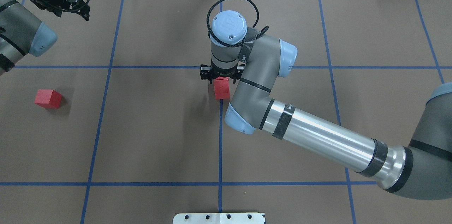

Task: Form red blocks into L shape at center
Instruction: 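Open the right gripper and lift away while the left gripper reaches the remaining cube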

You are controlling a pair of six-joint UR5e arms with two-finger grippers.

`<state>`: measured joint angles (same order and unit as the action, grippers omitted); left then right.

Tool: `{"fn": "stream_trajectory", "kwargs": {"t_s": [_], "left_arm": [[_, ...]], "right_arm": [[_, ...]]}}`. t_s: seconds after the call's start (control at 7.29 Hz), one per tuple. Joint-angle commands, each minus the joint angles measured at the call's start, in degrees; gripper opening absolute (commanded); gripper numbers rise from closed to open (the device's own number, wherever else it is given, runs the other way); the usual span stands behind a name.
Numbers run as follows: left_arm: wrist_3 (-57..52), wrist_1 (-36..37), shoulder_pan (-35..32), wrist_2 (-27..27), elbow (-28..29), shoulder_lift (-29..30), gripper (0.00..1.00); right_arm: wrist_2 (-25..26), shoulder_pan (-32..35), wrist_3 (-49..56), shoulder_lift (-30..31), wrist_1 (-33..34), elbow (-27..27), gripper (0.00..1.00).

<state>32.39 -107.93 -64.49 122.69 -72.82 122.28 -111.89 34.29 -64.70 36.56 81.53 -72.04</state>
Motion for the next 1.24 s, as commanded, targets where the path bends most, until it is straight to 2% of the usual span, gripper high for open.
{"fn": "stream_trajectory", "kwargs": {"t_s": [0.0, 0.14, 0.41, 0.55, 0.69, 0.82, 1.1], "left_arm": [[0.3, 0.0, -0.11, 0.0, -0.21, 0.06, 1.0], [0.39, 0.0, -0.19, 0.0, -0.47, 0.06, 1.0], [3.1, 0.27, -0.46, 0.17, -0.74, -0.72, 1.0], [3.03, -0.52, -0.46, 0.18, -2.74, -4.12, 1.0], [3.55, -4.36, -1.07, 0.09, -3.72, -7.2, 1.0], [3.73, -8.92, -1.16, 0.09, -5.9, -13.15, 1.0], [8.89, -10.46, -0.9, 0.0, -15.19, -23.79, 1.0]], "right_arm": [[-4.9, 3.4, -0.08, 0.09, 2.38, -3.79, 0.99], [-5.27, 4.72, -0.08, 0.09, 7.1, -7.55, 0.99], [-7.64, 8.58, 0.27, 0.26, 8.91, -10.05, 0.99], [-7.64, 9.03, 0.36, 0.44, 8.91, -9.97, 0.99], [-7.73, 9.91, 0.36, 0.44, 8.99, -10.05, 0.99], [-7.73, 11.39, 0.36, 1.22, 9.08, -10.05, 0.99], [-7.03, 14.21, 1.24, 4.03, 8.99, -10.05, 0.99]]}}
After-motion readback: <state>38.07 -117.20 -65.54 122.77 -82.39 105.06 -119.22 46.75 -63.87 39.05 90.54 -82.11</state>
